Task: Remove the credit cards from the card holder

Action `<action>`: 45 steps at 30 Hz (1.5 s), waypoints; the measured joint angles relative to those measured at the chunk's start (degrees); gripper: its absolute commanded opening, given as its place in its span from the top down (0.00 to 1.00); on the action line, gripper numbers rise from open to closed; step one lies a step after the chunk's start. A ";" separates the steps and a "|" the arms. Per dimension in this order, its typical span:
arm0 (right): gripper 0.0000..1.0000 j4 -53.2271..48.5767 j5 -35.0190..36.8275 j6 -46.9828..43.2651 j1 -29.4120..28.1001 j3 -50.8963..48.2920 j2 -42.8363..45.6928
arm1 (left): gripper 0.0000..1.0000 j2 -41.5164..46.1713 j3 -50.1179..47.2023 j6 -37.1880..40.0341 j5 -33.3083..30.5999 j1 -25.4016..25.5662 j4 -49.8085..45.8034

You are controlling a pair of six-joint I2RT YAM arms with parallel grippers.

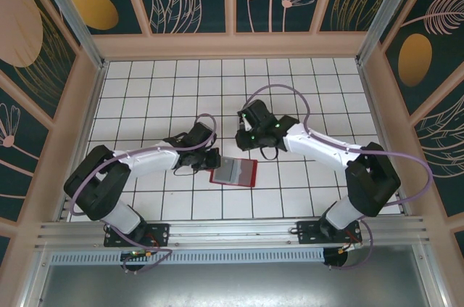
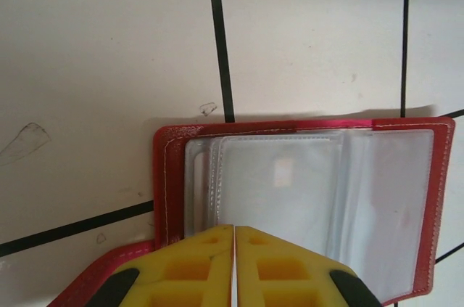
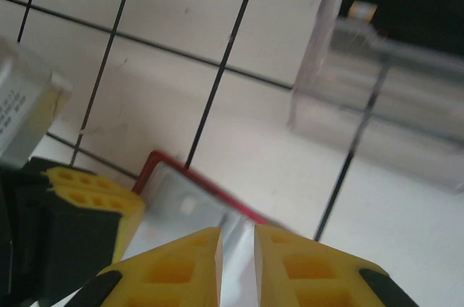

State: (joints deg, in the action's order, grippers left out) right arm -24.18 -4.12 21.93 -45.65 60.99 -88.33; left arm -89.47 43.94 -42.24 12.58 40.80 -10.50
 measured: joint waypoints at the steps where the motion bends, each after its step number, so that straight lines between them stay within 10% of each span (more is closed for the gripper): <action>1: 0.79 0.00 -0.02 1.49 -0.72 -0.28 0.00 | 0.89 0.48 -0.24 0.00 -0.09 -0.04 -0.02; 16: 0.75 -0.17 -0.04 11.61 -8.00 -0.39 -6.32 | 0.86 4.46 -4.07 0.26 -8.59 -1.07 -3.91; 45: 0.49 -8.48 3.28 17.46 -11.65 8.46 -17.88 | 0.89 5.75 -10.08 -1.36 2.40 -1.14 3.76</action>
State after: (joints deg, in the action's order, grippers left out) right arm -32.67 -0.84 39.40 -57.30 69.45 -106.21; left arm -83.72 33.87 -43.59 14.98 39.66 -6.74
